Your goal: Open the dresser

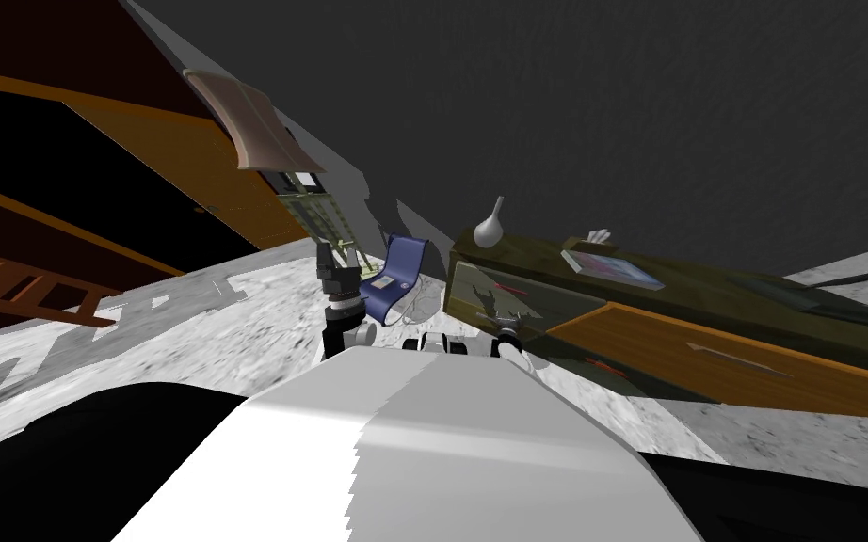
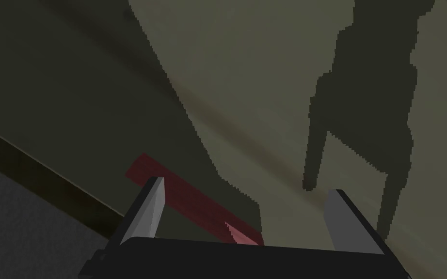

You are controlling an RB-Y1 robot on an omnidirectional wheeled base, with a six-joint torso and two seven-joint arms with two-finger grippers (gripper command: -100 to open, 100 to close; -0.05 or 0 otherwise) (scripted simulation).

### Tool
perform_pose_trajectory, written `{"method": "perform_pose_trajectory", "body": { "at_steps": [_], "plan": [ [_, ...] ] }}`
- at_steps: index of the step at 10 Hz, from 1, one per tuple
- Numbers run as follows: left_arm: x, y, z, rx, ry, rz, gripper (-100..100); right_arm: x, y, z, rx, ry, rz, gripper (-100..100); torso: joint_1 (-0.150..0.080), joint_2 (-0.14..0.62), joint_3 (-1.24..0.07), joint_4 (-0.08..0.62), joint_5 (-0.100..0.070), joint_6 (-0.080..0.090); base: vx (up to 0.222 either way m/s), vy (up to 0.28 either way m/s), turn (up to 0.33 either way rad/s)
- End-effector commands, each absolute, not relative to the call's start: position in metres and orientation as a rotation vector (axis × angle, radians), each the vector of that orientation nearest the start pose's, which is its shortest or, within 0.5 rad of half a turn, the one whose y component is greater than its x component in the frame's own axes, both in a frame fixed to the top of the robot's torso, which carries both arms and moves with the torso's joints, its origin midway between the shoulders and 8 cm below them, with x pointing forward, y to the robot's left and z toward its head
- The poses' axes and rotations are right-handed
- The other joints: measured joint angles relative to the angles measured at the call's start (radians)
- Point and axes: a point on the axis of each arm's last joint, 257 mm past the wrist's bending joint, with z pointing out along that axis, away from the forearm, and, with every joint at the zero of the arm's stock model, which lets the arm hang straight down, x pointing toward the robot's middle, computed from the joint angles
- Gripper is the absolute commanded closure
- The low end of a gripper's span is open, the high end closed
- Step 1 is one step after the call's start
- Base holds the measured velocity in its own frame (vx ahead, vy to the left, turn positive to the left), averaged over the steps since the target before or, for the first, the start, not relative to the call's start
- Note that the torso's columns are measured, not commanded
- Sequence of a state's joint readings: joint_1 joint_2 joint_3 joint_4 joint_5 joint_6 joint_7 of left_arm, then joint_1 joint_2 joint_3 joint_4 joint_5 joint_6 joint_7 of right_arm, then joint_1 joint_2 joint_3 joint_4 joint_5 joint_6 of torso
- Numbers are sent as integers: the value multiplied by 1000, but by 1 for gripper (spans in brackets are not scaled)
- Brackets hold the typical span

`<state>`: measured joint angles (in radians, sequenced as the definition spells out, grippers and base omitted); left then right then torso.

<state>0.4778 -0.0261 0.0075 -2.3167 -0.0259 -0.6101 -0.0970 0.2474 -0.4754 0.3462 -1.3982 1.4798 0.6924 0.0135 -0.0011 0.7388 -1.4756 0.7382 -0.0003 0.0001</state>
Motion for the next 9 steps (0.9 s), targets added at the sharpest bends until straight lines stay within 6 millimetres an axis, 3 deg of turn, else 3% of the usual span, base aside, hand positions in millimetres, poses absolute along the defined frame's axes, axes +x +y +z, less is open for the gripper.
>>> {"method": "perform_pose_trajectory", "body": {
  "at_steps": [1,6,9],
  "plan": [
    [316,273,66,-493,508,-1227,0,383,-448,-377,-156,1827,-867,-100,1,-1,0,0,0,0,60,38,16],
    [316,273,66,-493,508,-1227,0,376,-484,-356,-343,1703,-1106,-100,3,-2,-1,0,1,0,72,55,32],
    [316,273,66,-493,508,-1227,0,377,-494,-342,-436,1627,-1192,-100,-1,1,0,0,0,0,71,35,19]
  ]
}}
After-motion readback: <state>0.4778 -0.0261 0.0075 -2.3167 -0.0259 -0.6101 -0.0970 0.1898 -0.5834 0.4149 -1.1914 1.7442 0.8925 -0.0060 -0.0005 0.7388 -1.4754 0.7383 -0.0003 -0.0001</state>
